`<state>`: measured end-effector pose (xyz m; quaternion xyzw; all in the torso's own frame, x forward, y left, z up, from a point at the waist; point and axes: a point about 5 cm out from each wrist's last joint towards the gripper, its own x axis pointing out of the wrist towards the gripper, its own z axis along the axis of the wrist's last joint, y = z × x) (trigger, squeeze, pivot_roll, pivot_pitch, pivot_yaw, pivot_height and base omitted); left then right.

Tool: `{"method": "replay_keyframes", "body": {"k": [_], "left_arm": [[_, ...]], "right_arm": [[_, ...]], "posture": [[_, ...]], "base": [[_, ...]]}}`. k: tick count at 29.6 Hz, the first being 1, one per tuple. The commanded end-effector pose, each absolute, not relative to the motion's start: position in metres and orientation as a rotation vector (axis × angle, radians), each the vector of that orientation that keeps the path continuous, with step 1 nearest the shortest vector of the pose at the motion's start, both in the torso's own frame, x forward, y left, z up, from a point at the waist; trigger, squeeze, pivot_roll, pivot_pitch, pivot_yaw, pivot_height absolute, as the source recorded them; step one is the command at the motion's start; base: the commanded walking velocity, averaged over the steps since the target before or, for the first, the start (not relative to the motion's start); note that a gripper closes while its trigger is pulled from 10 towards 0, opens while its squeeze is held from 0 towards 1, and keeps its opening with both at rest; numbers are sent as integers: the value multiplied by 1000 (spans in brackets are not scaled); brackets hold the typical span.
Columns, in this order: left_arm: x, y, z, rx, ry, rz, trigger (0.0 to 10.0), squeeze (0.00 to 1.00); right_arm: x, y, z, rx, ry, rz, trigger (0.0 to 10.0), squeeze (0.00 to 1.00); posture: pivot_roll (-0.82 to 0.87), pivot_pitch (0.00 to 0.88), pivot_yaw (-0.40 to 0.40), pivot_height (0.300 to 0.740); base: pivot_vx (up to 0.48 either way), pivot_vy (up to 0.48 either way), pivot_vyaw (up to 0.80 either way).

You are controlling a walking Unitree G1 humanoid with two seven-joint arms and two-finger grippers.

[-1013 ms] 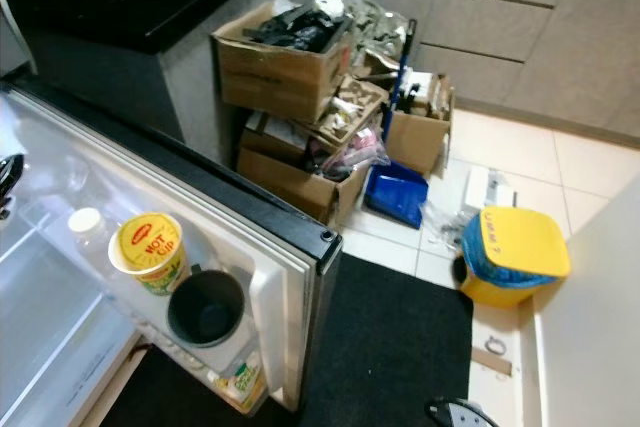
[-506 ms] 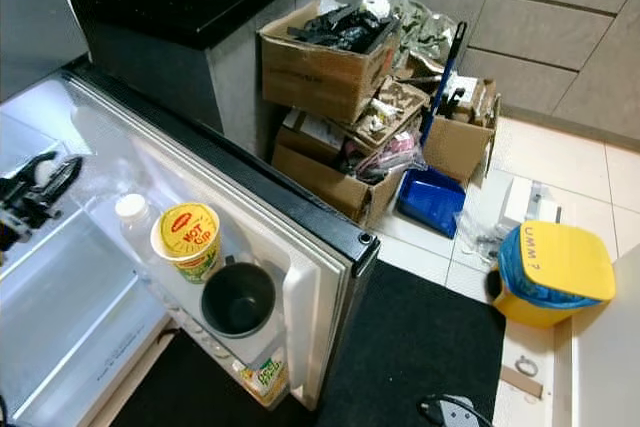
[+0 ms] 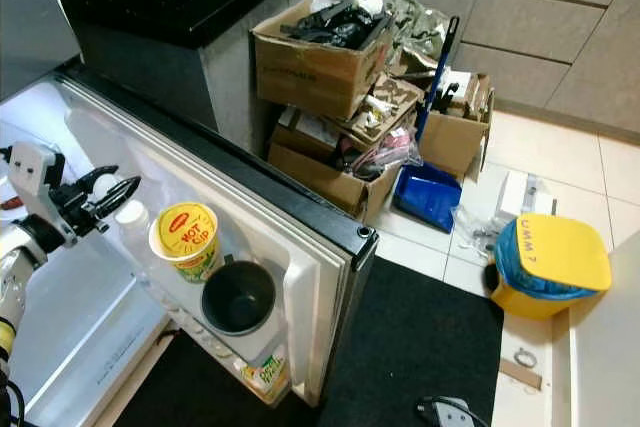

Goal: Restocking fridge

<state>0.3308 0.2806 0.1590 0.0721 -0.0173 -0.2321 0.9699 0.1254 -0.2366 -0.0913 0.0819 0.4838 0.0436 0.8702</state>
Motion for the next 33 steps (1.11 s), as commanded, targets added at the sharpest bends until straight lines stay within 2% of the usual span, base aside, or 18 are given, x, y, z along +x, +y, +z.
{"method": "replay_keyframes", "body": {"k": [1, 13, 26, 33], "left_arm": [[332, 287, 167, 217, -40, -443, 10000, 0], [336, 295, 171, 265, -59, -322, 10000, 0], [338, 280, 164, 244, -63, -395, 10000, 0], [342, 263, 158, 227, -64, -458, 10000, 0]], "right_arm": [[119, -234, -94, 163, 1026, 114, 10000, 0], [116, -234, -94, 134, 1040, 149, 10000, 0], [114, -234, -95, 131, 1054, 151, 10000, 0], [115, -230, -96, 129, 1056, 175, 10000, 0]], "posture": [[-45, 124, 25, 740], [-51, 125, 24, 740], [-52, 124, 20, 740], [-51, 134, 21, 740]], "base": [[0, 0, 450], [0, 0, 673], [0, 0, 0], [0, 0, 0]]}}
